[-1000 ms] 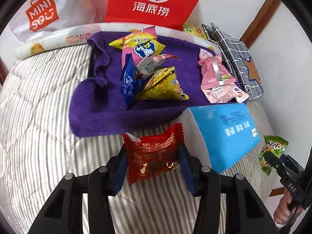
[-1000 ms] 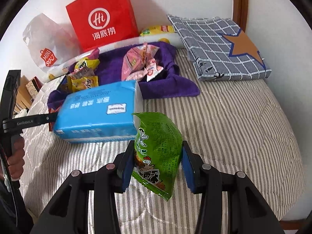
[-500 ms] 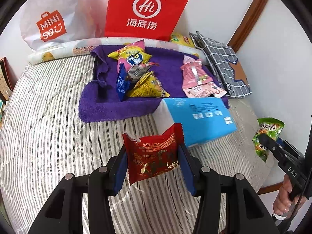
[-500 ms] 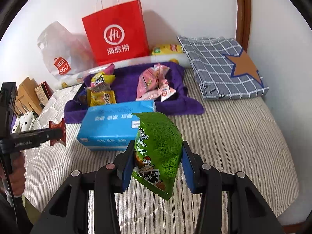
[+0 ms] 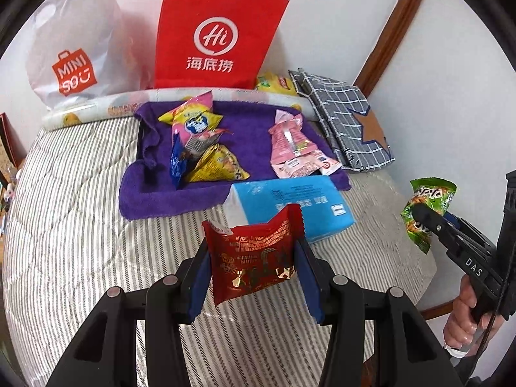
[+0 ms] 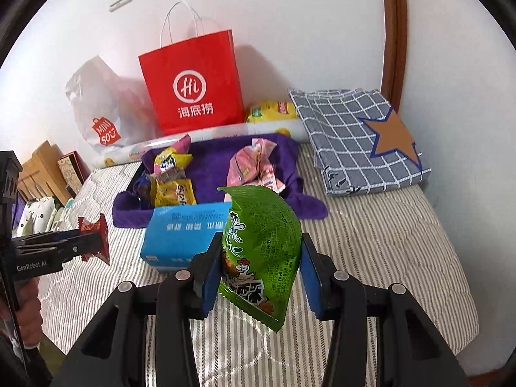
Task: Organize snacks
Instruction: 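Carry the red packet and green packet onto the purple towel with both grippers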
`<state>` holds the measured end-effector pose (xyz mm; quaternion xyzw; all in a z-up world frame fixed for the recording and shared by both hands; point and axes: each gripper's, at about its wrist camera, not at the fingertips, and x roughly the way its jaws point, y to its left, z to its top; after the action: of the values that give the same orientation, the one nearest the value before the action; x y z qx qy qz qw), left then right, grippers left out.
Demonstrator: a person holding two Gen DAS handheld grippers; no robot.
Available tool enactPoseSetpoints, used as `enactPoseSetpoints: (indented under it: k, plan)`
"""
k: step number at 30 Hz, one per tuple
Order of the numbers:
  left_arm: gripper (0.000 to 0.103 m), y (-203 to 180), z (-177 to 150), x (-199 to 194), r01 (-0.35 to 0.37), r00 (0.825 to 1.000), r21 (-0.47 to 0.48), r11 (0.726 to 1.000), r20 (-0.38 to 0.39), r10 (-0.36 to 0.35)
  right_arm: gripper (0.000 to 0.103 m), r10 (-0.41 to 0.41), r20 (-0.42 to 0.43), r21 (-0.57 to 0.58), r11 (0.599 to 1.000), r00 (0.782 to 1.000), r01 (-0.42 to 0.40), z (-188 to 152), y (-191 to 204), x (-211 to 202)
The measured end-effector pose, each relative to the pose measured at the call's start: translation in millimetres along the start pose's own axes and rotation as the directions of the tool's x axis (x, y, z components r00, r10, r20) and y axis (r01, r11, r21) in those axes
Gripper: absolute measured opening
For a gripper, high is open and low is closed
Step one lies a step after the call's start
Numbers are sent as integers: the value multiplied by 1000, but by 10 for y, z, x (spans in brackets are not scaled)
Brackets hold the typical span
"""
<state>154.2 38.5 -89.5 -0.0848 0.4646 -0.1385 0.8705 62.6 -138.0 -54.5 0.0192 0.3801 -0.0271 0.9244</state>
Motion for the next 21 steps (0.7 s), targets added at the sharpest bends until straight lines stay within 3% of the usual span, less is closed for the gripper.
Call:
enactPoseSetpoints:
  k: [21]
  plan:
    - [47,-103,352,-120,2,998,9,1000,58,-2,44,3,42,-19,1000,999,-2,351,41,16]
